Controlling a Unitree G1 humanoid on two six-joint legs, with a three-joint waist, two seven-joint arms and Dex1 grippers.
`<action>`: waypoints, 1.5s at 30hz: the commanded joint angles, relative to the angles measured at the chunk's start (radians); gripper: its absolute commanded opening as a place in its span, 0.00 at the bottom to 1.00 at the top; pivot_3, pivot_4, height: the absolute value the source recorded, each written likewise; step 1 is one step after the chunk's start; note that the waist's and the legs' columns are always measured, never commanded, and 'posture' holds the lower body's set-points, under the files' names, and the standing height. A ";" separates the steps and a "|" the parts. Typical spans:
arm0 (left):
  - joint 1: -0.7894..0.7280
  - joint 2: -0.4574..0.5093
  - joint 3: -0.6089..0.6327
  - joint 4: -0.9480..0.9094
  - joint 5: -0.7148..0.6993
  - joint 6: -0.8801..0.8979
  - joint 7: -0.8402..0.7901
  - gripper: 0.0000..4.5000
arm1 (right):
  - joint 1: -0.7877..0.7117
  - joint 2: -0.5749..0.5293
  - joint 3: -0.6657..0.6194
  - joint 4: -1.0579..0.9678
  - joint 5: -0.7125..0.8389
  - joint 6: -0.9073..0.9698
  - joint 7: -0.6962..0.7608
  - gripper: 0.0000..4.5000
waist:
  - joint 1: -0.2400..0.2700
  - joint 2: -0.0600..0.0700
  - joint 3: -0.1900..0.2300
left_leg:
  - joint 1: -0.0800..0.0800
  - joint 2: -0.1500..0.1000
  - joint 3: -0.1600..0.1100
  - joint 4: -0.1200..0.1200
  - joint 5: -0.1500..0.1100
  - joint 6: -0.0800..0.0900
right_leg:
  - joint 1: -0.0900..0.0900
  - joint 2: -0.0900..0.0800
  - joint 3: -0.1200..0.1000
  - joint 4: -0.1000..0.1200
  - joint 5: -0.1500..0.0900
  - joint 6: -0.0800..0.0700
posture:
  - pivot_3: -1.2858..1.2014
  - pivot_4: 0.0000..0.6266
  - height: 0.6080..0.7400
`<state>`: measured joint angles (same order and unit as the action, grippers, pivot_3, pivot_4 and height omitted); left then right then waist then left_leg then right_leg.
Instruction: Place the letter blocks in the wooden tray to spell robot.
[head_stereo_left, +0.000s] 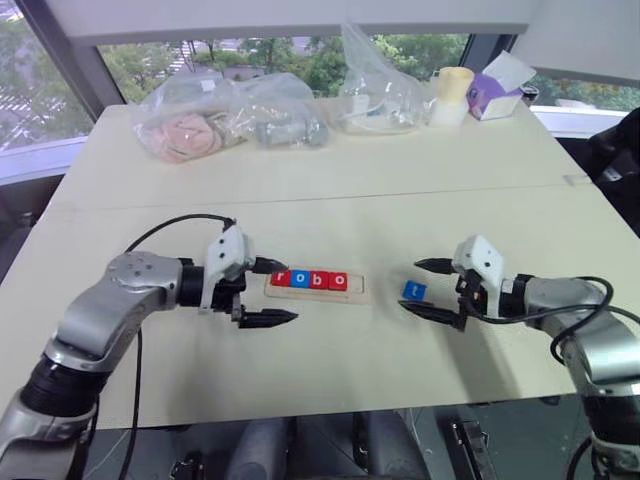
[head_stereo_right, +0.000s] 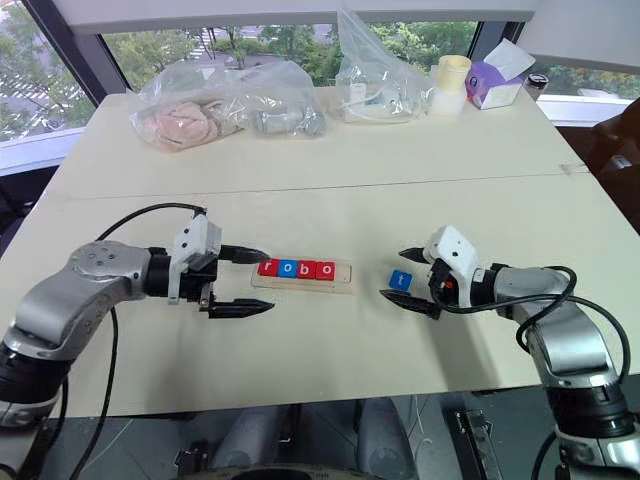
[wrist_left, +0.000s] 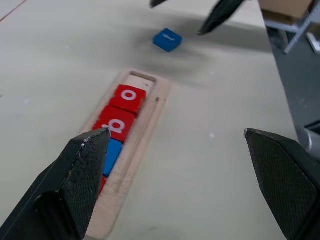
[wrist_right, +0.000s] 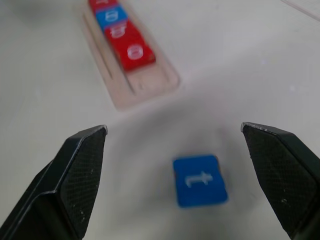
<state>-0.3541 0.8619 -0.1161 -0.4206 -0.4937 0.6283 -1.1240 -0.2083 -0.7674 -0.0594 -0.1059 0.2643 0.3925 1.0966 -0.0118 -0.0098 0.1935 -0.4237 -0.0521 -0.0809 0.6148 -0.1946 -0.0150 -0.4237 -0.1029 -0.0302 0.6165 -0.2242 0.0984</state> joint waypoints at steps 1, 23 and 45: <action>-0.011 -0.003 0.036 -0.073 -0.057 0.033 0.008 1.00 | -0.008 0.000 0.019 0.068 -0.022 -0.105 0.016 0.98 | 0.005 0.000 0.000 | -0.001 0.000 0.000 0.000 0.000 0.000 | 0.000 0.000 0.000 0.000 0.000 0.000 | 0.52 0.24 1.00; 0.033 -0.034 -0.008 -0.015 0.027 -0.049 0.024 1.00 | -0.044 0.018 0.059 0.115 -0.033 -0.108 -0.035 0.36 | 0.002 0.000 0.000 | 0.000 -0.001 0.000 0.001 0.000 0.000 | 0.000 0.000 0.000 0.001 0.002 -0.003 | 0.52 0.24 1.00; 0.039 -0.037 0.029 -0.052 0.010 0.032 0.118 1.00 | -0.325 0.078 0.340 0.100 -0.135 -0.020 0.055 0.36 | 0.021 0.000 0.000 | -0.001 -0.001 -0.001 0.001 0.000 0.000 | -0.001 0.000 0.001 0.003 0.002 -0.003 | 0.52 0.24 1.00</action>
<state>-0.3189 0.8242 -0.1238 -0.4396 -0.4686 0.6528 -1.0176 -0.5193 -0.6738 0.2904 0.0029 0.1297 0.3851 1.1356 0.0092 -0.0102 0.1936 -0.4245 -0.0536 -0.0821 0.6162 -0.1943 -0.0152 -0.4246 -0.1025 -0.0295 0.6195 -0.2220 0.0959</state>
